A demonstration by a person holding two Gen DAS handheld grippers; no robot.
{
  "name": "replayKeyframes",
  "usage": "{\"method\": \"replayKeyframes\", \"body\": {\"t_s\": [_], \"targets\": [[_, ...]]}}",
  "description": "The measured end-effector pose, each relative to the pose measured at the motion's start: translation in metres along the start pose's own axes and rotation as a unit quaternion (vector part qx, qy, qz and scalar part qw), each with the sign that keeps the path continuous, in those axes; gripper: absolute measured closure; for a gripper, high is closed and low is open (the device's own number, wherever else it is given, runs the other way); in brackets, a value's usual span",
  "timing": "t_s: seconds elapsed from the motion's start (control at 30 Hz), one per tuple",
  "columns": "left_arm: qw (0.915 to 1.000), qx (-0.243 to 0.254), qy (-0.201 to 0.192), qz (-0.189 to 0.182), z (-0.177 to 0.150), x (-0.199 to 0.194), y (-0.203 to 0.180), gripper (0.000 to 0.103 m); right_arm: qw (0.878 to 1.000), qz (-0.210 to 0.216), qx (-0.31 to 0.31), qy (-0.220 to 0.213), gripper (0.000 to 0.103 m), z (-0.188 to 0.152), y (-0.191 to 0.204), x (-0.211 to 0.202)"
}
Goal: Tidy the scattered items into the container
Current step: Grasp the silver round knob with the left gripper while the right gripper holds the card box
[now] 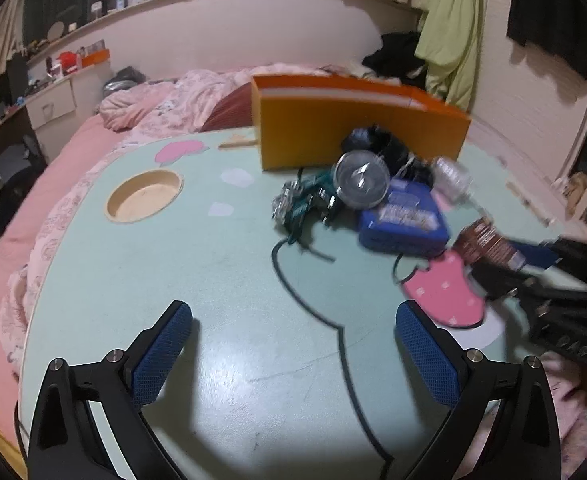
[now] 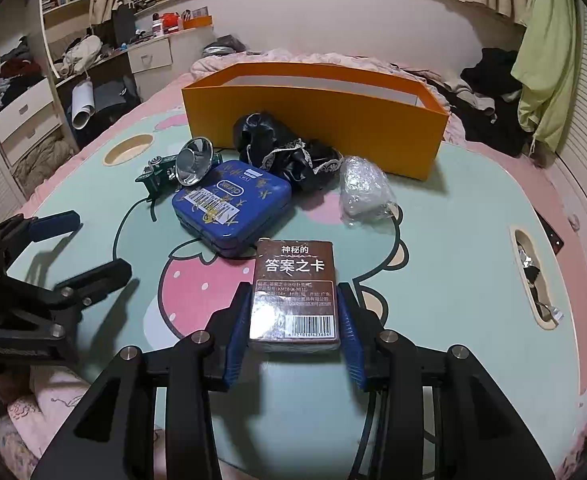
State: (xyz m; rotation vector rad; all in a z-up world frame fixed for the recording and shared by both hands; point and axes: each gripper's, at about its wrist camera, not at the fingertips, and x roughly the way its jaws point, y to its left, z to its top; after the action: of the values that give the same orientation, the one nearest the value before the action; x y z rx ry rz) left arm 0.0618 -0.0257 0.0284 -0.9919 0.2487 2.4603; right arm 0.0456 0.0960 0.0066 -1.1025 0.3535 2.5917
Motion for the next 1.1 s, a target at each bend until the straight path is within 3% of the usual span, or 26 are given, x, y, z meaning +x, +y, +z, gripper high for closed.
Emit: {"method": "replayKeyframes", "body": {"t_s": [0.1, 0.23, 0.33, 0.43, 0.57, 0.6, 0.67, 0.73, 0.8, 0.83, 0.87, 1.1], "targets": [[0.9997, 0.003, -0.025, -0.001, 0.022, -0.009, 0.003, 0.009, 1.0, 0.001, 0.0, -0.001, 0.061, 0.0, 0.001, -0.001], [0.9985, 0.012, -0.041, -0.034, 0.053, -0.009, 0.0, 0.015, 1.0, 0.002, 0.0, -0.001, 0.061, 0.0, 0.002, -0.002], [0.9974, 0.046, -0.042, -0.037, 0.07, 0.002, -0.019, 0.025, 1.0, 0.002, 0.0, -0.001, 0.061, 0.0, 0.004, -0.002], [0.9938, 0.093, -0.043, -0.042, 0.075, 0.017, -0.043, 0.025, 1.0, 0.003, 0.0, -0.001, 0.061, 0.0, 0.005, -0.002], [0.9932, 0.109, -0.021, -0.035, 0.08, 0.042, -0.054, 0.026, 1.0, 0.005, 0.001, -0.002, 0.061, -0.001, 0.005, -0.003], [0.9929, 0.112, -0.018, -0.034, 0.079, 0.047, -0.056, 0.03, 1.0, 0.005, 0.001, -0.002, 0.061, -0.001, 0.006, -0.004], [0.9922, 0.121, -0.011, -0.028, 0.077, 0.052, -0.058, 0.072, 1.0, 0.006, 0.002, -0.002, 0.061, -0.001, 0.005, -0.004], [0.9919, 0.123, -0.014, -0.029, 0.075, 0.051, -0.056, 0.072, 1.0, 0.008, 0.003, -0.002, 0.061, -0.001, 0.005, -0.004], [0.9917, 0.119, -0.023, -0.042, 0.074, 0.045, -0.054, 0.078, 1.0, 0.009, 0.004, -0.002, 0.061, -0.001, 0.005, -0.005], [0.9918, 0.116, -0.029, -0.045, 0.074, 0.042, -0.052, 0.093, 1.0, 0.009, 0.004, -0.002, 0.061, 0.0, 0.004, -0.005], [0.992, 0.111, -0.035, -0.05, 0.075, 0.038, -0.05, 0.102, 1.0, 0.009, 0.004, -0.002, 0.061, 0.0, 0.004, -0.005], [0.9902, 0.087, -0.065, -0.088, 0.079, 0.009, -0.04, 0.103, 1.0, 0.013, 0.007, -0.002, 0.061, 0.001, 0.001, -0.005]]}}
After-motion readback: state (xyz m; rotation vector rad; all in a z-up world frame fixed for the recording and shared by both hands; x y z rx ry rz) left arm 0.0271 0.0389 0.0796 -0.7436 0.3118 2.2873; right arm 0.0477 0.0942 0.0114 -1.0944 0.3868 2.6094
